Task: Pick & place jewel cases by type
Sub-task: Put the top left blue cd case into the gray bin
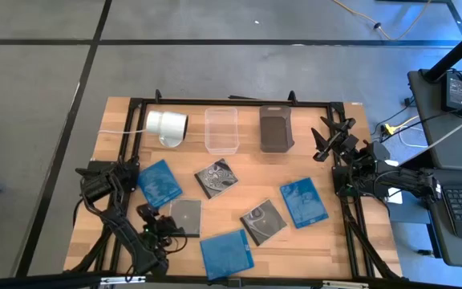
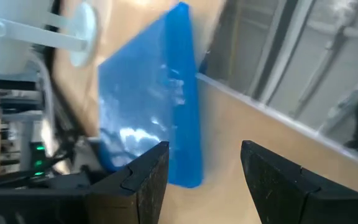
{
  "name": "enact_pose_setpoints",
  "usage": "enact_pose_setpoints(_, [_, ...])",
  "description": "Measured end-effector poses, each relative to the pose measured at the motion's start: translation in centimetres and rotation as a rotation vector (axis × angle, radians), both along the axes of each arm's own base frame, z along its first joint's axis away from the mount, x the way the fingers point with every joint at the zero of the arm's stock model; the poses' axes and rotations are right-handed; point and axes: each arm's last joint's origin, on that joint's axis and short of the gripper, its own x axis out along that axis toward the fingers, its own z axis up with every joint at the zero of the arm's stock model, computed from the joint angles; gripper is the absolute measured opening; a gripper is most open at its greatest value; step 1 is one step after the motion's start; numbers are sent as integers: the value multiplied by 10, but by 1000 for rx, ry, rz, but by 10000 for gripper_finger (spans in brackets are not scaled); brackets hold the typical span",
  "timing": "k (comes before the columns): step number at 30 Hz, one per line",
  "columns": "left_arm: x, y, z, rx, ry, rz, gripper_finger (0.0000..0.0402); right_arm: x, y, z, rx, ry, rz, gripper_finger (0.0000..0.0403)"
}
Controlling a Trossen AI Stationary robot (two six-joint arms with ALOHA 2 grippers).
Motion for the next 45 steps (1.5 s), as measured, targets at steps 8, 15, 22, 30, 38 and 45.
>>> enact_pose_setpoints(8, [-3, 5, -13, -40, 61, -8, 196, 0, 0, 0, -1, 1, 0, 242])
enact_pose_setpoints(15, [-9, 14, -19, -27, 143, -4, 196, 0, 0, 0, 0, 1, 0, 242])
enact_pose_setpoints(22, [-10, 23, -24, 1, 177, -14, 196, 0, 0, 0, 0, 1, 0, 242])
enact_pose_setpoints(30, [-13, 28, -28, 19, 220, -43, 196, 0, 0, 0, -1, 1, 0, 242])
enact_pose_setpoints(38, [-13, 29, -28, 26, 216, -48, 181, 0, 0, 0, 0, 1, 0, 242])
enact_pose_setpoints(45, [-12, 29, -28, 50, 182, -67, 118, 0, 0, 0, 1, 0, 1, 242])
